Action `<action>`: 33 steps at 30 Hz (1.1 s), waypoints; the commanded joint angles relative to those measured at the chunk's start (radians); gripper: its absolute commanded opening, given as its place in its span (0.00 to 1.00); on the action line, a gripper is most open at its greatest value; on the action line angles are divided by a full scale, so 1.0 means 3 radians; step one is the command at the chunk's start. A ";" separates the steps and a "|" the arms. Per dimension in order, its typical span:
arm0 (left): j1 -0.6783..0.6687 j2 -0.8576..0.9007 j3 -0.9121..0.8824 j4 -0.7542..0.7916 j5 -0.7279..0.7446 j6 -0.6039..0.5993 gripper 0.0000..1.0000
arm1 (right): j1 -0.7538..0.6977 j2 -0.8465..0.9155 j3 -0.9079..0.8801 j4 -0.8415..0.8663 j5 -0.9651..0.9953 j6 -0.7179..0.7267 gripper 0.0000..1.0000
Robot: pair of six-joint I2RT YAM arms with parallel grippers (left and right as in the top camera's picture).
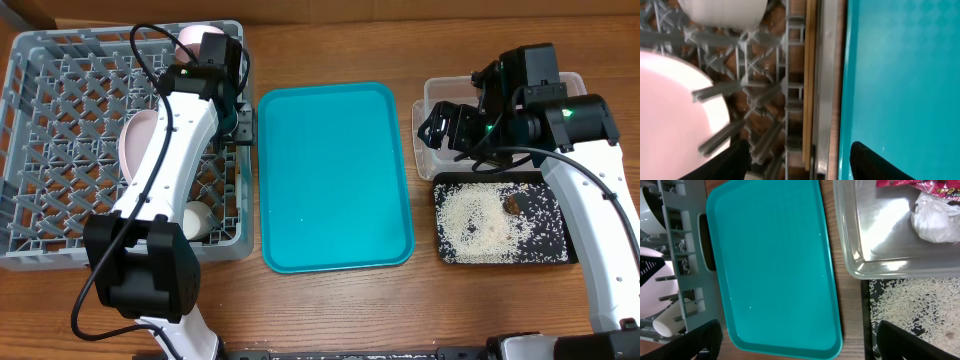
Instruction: Sort waste into correct bins and load items into the dishwasher
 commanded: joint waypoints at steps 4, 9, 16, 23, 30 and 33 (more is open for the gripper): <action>0.0022 -0.0051 0.1350 -0.0980 -0.0018 -0.0177 0.63 | -0.0006 -0.0006 0.0066 0.0020 0.0010 -0.0001 1.00; 0.0014 -0.0195 0.2277 -0.1671 -0.0015 -0.0178 0.69 | -0.0006 -0.0006 0.0066 0.0020 0.0010 -0.0001 1.00; 0.0014 -0.0408 0.2441 -0.1868 0.0160 -0.0188 1.00 | -0.0006 -0.0006 0.0066 0.0020 0.0010 -0.0001 1.00; 0.0014 -0.0402 0.2435 -0.1868 0.0159 -0.0188 1.00 | -0.0006 -0.0006 0.0066 0.0020 0.0010 -0.0001 1.00; 0.0014 -0.0402 0.2435 -0.1868 0.0160 -0.0188 1.00 | -0.0006 -0.0313 0.0045 0.0009 0.0195 -0.0014 1.00; 0.0014 -0.0402 0.2435 -0.1868 0.0159 -0.0188 1.00 | -0.0008 -0.0796 -0.0228 0.0379 0.0619 -0.0028 1.00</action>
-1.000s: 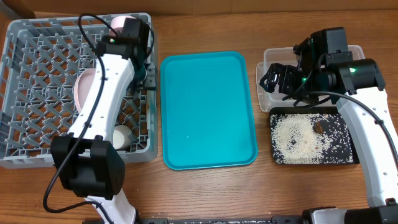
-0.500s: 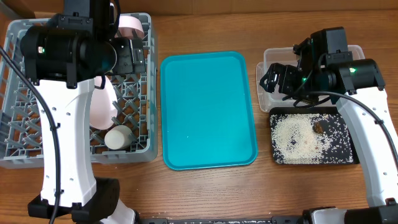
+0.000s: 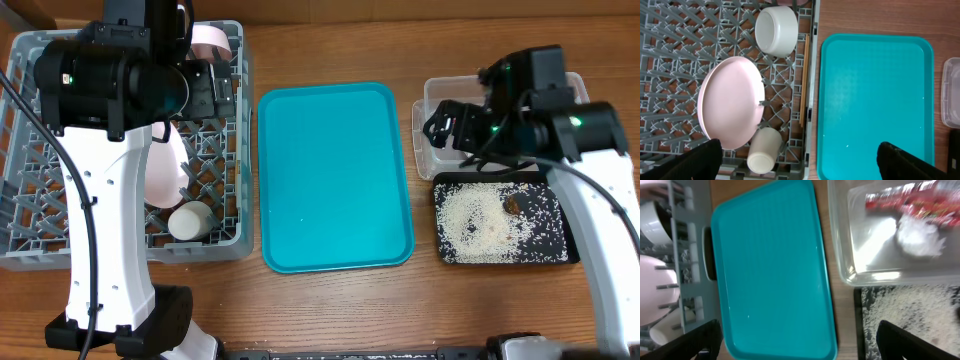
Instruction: Sort waste into correct bins and load items into the dishwasher
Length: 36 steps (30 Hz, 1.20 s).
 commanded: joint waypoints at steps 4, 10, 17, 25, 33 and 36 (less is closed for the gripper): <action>0.0014 0.0005 0.0022 -0.0006 0.0029 -0.0032 1.00 | -0.0011 -0.1284 -0.0841 0.0687 0.0783 -0.0024 1.00; 0.0014 0.0005 0.0022 -0.0006 0.0029 -0.0032 1.00 | -0.0103 -0.2705 -0.2445 0.2069 0.0749 -0.0023 1.00; 0.0014 0.0005 0.0022 -0.0006 0.0029 -0.0032 1.00 | -0.0211 -0.3710 -0.3984 0.3240 0.0529 -0.0020 1.00; 0.0014 0.0005 0.0022 -0.0008 0.0029 -0.0032 1.00 | -0.0211 -0.4376 -0.4673 0.3527 0.0609 -0.0020 1.00; 0.0014 0.0005 0.0022 -0.0006 0.0029 -0.0032 1.00 | -0.0207 -0.4789 -0.4987 0.3508 0.0657 -0.0010 1.00; 0.0014 0.0005 0.0022 -0.0008 0.0029 -0.0032 1.00 | -0.0207 -0.4789 -0.4987 0.3508 0.0656 -0.0009 1.00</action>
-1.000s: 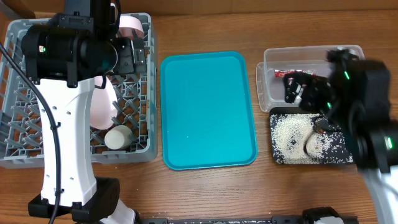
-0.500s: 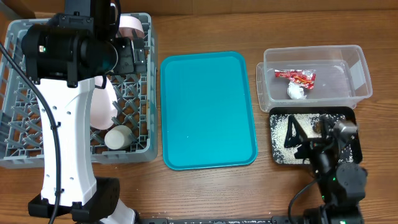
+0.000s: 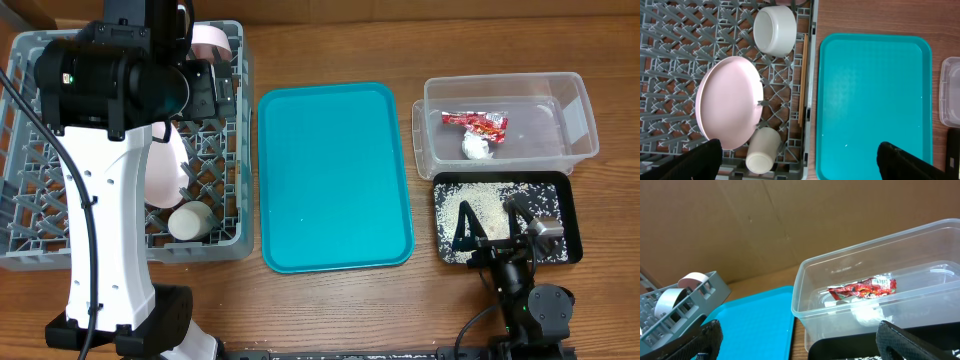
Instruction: Sort waste into correct bins and load items into the dishwasher
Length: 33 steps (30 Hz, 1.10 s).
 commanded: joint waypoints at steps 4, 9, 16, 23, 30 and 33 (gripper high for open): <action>0.0014 0.0005 0.0022 -0.0008 0.0005 -0.0032 1.00 | -0.0009 -0.0042 -0.0034 0.0023 0.0053 -0.0001 1.00; 0.0014 0.0005 0.0022 -0.0008 0.0005 -0.0032 1.00 | -0.0009 -0.0039 -0.0034 0.0023 0.0053 -0.0001 1.00; 0.0014 0.0005 0.0022 -0.0009 0.0005 -0.0032 1.00 | -0.0009 -0.0039 -0.0034 0.0023 0.0053 -0.0001 1.00; 0.0014 0.0005 0.0022 -0.0009 -0.0009 -0.0027 1.00 | -0.0009 -0.0039 -0.0034 0.0023 0.0053 -0.0001 1.00; 0.0015 -0.0331 0.0022 0.0006 -0.0175 0.0098 1.00 | -0.0009 -0.0039 -0.0034 0.0023 0.0053 -0.0001 1.00; 0.0015 -0.0654 -0.0132 0.0369 -0.0165 0.0108 1.00 | -0.0009 -0.0039 -0.0034 0.0023 0.0053 -0.0001 1.00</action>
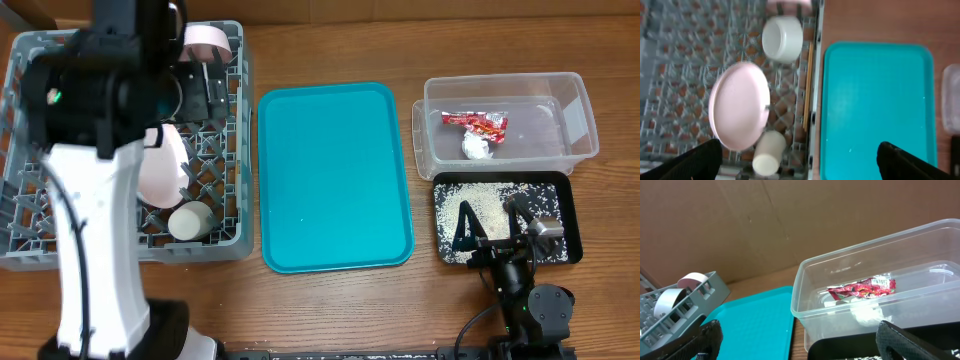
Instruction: Sort waste into correct bins and load items into the dishwasher
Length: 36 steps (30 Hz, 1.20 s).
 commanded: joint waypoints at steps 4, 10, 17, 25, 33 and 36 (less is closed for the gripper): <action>0.0025 -0.1171 -0.1096 0.1329 0.0148 0.0284 1.00 | -0.0009 -0.0039 -0.0034 0.0022 0.0043 -0.0003 1.00; 0.0239 -0.2173 -0.2740 0.2537 0.0334 0.0481 1.00 | -0.0009 -0.0039 -0.0034 0.0022 0.0043 -0.0003 1.00; 0.0306 -0.3471 -0.5005 0.4021 0.0336 0.1123 1.00 | -0.0009 -0.0039 -0.0034 0.0022 0.0043 -0.0003 1.00; 0.0306 -0.4784 -0.7116 0.5440 0.0617 0.1275 1.00 | -0.0009 -0.0039 -0.0034 0.0022 0.0043 -0.0003 1.00; 0.0303 -0.5655 -0.7918 0.5548 0.0666 0.1297 1.00 | -0.0009 -0.0039 -0.0034 0.0022 0.0043 -0.0003 1.00; 0.0301 -0.5660 -0.7918 0.5236 0.0638 0.1250 1.00 | -0.0009 -0.0039 -0.0034 0.0022 0.0043 -0.0003 1.00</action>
